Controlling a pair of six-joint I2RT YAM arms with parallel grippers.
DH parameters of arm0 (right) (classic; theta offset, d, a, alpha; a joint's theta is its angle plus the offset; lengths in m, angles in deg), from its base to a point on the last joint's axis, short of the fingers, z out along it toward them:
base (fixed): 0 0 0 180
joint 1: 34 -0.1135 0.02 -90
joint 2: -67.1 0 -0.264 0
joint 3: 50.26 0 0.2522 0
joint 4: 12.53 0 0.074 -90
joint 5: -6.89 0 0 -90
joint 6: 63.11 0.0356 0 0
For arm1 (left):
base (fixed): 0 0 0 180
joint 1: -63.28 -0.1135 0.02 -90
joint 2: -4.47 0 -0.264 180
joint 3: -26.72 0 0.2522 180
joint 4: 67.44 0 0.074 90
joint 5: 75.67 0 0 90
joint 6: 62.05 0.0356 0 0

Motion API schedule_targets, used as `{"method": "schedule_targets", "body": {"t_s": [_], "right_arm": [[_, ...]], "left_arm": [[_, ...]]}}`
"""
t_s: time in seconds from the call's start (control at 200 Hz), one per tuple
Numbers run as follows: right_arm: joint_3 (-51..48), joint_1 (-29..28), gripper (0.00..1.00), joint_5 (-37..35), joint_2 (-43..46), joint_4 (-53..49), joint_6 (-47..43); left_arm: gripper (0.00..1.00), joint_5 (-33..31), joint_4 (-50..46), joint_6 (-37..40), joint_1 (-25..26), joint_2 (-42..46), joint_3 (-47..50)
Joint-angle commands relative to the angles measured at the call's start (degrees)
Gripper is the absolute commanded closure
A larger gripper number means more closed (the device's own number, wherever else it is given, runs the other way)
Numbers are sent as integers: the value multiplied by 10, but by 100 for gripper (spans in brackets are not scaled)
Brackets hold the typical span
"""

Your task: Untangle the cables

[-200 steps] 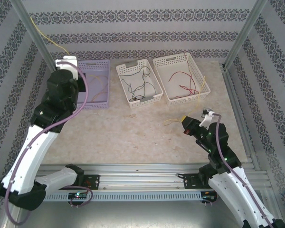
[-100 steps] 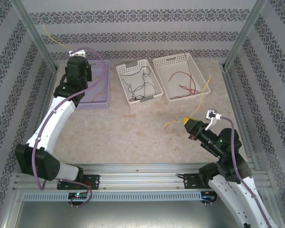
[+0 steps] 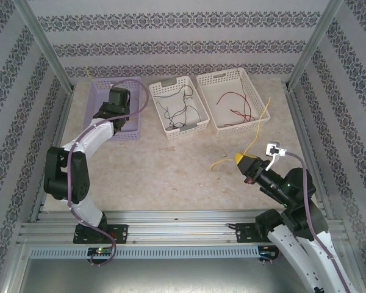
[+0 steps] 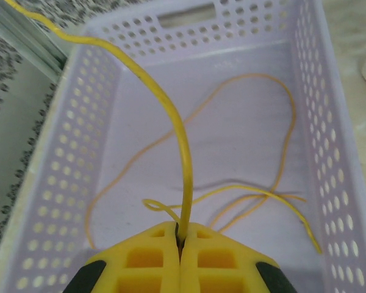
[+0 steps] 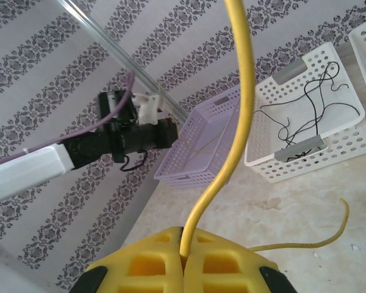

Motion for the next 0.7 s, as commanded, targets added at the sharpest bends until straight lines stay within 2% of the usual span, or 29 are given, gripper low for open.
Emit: {"method": "schedule_targets", "body": {"t_s": [0.0, 0.455, 0.654, 0.694], "right_arm": [[13, -9, 100, 10, 4, 3, -6], [7, -27, 100, 0, 3, 5, -3], [6, -33, 100, -7, 2, 4, -6], [5, -35, 100, -8, 1, 5, -4]], "left_arm": [[100, 38, 21, -36, -5, -16, 0], [100, 97, -56, -69, -17, -116, -57], [100, 135, -75, -79, -24, -134, -72], [97, 137, -80, -80, -24, -138, -76]]}}
